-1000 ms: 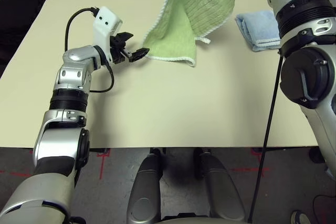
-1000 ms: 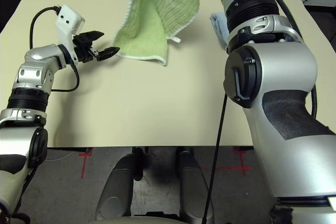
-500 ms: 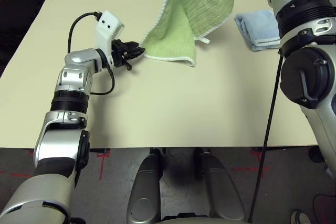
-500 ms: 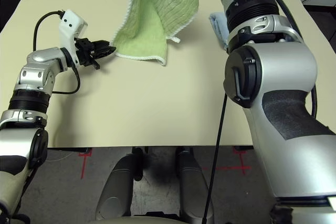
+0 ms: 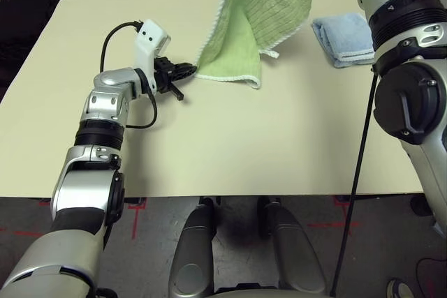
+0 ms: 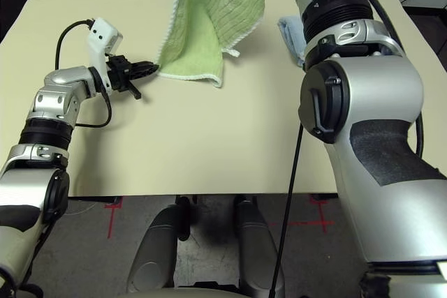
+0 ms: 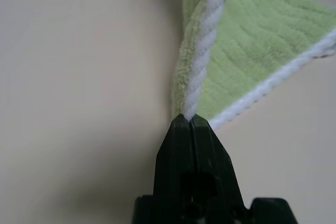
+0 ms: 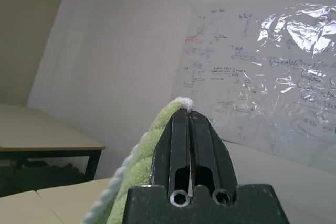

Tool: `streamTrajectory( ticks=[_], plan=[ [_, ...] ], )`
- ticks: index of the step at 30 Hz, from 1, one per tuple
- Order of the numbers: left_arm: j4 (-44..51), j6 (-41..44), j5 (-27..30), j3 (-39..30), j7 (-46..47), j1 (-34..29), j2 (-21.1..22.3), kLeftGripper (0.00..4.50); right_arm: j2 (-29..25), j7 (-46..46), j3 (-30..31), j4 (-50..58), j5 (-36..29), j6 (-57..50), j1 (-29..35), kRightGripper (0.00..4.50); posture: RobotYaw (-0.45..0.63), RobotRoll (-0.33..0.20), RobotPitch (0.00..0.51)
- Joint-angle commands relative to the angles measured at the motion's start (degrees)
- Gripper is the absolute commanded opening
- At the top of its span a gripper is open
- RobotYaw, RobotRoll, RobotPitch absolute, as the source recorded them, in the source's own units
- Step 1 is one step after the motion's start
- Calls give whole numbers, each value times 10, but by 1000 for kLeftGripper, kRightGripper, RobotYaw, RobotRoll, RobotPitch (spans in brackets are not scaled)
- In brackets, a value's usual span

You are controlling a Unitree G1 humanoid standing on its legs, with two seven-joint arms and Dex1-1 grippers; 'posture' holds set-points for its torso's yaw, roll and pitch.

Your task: Fold the towel and set it aside.

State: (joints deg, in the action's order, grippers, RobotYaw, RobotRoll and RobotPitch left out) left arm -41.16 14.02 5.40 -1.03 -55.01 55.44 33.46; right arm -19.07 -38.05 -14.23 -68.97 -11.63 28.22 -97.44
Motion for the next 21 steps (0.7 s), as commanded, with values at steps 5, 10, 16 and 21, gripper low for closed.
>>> streamTrajectory(
  ticks=[5, 10, 16, 21],
  plan=[
    [18, 41, -25, -8, 52, 31, 71, 13, -63, -46, 6, 26, 7, -36, 97, 0, 125, 0, 258],
    [11, 44, -31, -5, 49, 60, 113, 13, -102, -118, 0, 46, -13, -115, 174, 0, 122, 0, 263],
    [-34, 39, -47, 18, 3, 103, 147, 13, -148, -176, -6, 75, -34, -245, 240, 0, 110, 0, 273],
    [-83, 53, -62, 47, -66, 153, 163, 13, -182, -235, 16, 107, -41, -414, 253, 0, 100, 0, 284]
  ],
)
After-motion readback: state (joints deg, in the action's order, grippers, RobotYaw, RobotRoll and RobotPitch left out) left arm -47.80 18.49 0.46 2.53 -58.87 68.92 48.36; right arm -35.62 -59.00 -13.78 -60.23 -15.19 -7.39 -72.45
